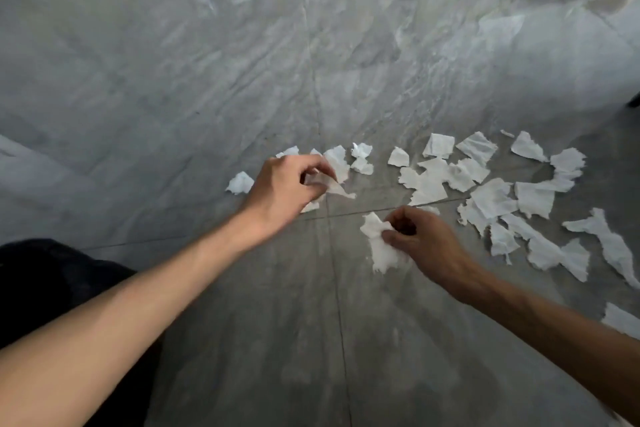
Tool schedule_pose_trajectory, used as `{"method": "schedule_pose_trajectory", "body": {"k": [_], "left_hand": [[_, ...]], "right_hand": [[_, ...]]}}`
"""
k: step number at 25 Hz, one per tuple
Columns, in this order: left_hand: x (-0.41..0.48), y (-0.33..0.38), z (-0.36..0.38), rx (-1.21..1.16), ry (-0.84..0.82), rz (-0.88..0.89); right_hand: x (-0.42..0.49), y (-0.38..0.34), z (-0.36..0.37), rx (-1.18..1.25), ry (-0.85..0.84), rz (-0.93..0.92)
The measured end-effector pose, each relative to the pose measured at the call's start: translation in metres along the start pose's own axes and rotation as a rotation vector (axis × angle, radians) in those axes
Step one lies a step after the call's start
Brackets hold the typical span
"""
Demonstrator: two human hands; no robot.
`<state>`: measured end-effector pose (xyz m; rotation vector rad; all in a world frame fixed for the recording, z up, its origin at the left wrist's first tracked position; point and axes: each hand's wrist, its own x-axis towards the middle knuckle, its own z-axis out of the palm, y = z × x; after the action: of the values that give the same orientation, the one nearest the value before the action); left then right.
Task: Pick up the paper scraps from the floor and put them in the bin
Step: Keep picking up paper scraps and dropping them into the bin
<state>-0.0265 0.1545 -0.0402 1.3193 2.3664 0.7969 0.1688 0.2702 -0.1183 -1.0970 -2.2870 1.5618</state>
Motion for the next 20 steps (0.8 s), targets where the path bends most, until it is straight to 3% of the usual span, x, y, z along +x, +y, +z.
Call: {"method": "schedule_pose_trajectory", "body": {"k": [4, 8, 13, 18, 20], "left_hand": [[-0.063, -0.013, -0.094, 0.085, 0.191, -0.043], [-0.153, -0.072, -0.171, 0.173, 0.348, -0.285], [-0.246, -0.154, -0.182, 0.179, 0.180, -0.644], [-0.288, -0.193, -0.174, 0.230, 0.097, -0.859], [-0.284, -0.192, -0.178, 0.305, 0.154, -0.874]], "right_hand": [[0.008, -0.087, 0.025, 0.097, -0.160, -0.096], [0.010, -0.189, 0.092, 0.048, -0.362, -0.279], [-0.011, -0.269, 0.218, -0.017, -0.540, -0.461], [-0.032, -0.281, 0.310, -0.108, -0.642, -0.399], [-0.034, -0.276, 0.317, -0.137, -0.710, -0.377]]}}
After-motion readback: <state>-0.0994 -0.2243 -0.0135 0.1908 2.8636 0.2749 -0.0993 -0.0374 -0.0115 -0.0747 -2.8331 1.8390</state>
